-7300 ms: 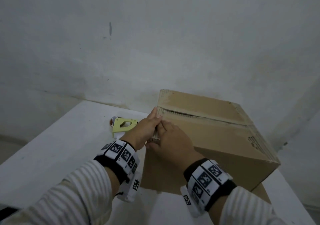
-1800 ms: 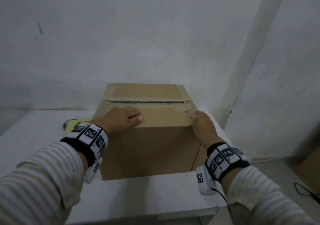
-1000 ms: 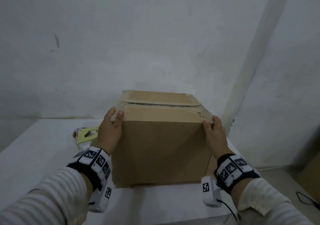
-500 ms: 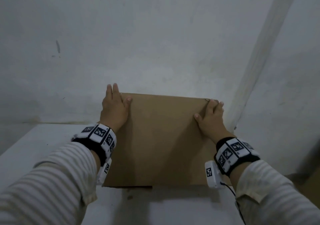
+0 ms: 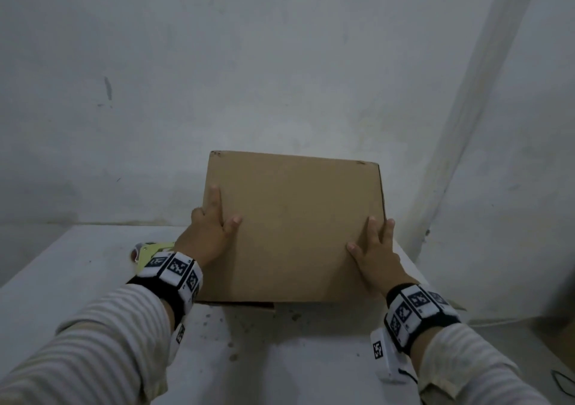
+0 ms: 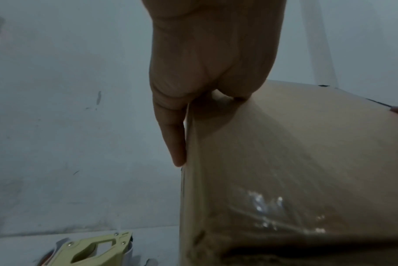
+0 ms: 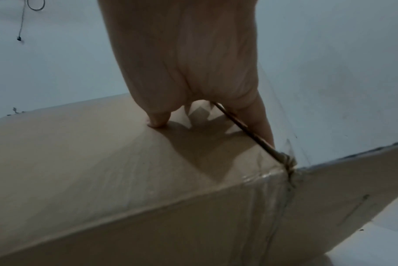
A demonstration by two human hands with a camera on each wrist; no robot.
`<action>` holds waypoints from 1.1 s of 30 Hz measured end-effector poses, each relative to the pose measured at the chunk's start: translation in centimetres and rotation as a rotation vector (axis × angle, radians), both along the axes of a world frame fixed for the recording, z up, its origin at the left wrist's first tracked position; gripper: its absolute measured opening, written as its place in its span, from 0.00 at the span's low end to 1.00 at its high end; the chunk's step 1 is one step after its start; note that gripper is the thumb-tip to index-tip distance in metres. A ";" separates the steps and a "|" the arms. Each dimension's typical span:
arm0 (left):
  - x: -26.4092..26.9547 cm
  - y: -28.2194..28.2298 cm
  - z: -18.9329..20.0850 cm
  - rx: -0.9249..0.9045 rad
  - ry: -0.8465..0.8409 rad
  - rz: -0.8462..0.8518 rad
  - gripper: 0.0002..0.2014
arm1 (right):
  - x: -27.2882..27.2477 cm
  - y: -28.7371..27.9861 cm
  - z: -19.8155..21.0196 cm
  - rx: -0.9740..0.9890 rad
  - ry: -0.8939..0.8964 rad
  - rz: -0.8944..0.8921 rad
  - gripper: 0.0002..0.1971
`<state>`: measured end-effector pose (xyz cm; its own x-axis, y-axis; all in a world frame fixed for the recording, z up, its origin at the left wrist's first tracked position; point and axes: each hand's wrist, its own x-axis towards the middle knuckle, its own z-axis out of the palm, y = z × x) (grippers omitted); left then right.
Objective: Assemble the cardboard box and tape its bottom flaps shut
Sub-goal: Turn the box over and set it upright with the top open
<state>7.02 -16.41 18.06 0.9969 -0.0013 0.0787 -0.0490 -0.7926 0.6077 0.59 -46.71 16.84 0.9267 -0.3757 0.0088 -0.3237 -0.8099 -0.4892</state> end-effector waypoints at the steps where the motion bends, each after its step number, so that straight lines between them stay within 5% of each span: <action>1: -0.3 0.2 0.1 0.008 0.024 -0.009 0.41 | -0.2 -0.1 -0.1 0.014 -0.005 -0.007 0.39; 5: -1.5 0.8 0.0 0.014 0.063 -0.034 0.47 | -0.8 -0.1 -0.3 0.039 -0.014 -0.057 0.39; 12: -2.4 0.4 1.4 0.027 0.038 0.008 0.42 | -1.0 -0.1 1.8 -0.003 -0.042 -0.108 0.40; 16: -2.0 0.4 2.8 0.052 0.009 0.054 0.29 | 0.4 -0.1 4.1 -0.077 -0.016 -0.149 0.32; 21: -2.3 -1.0 2.2 -0.115 -0.083 0.043 0.09 | 2.5 0.9 3.3 -0.253 0.066 0.037 0.28; 27: -2.0 -1.4 -1.2 -0.275 0.073 0.069 0.33 | 3.9 5.0 1.2 -0.333 -0.081 0.253 0.28; 33: -1.5 -0.8 -1.1 -0.215 0.102 0.011 0.35 | 5.8 9.3 1.3 -0.377 -0.090 0.331 0.28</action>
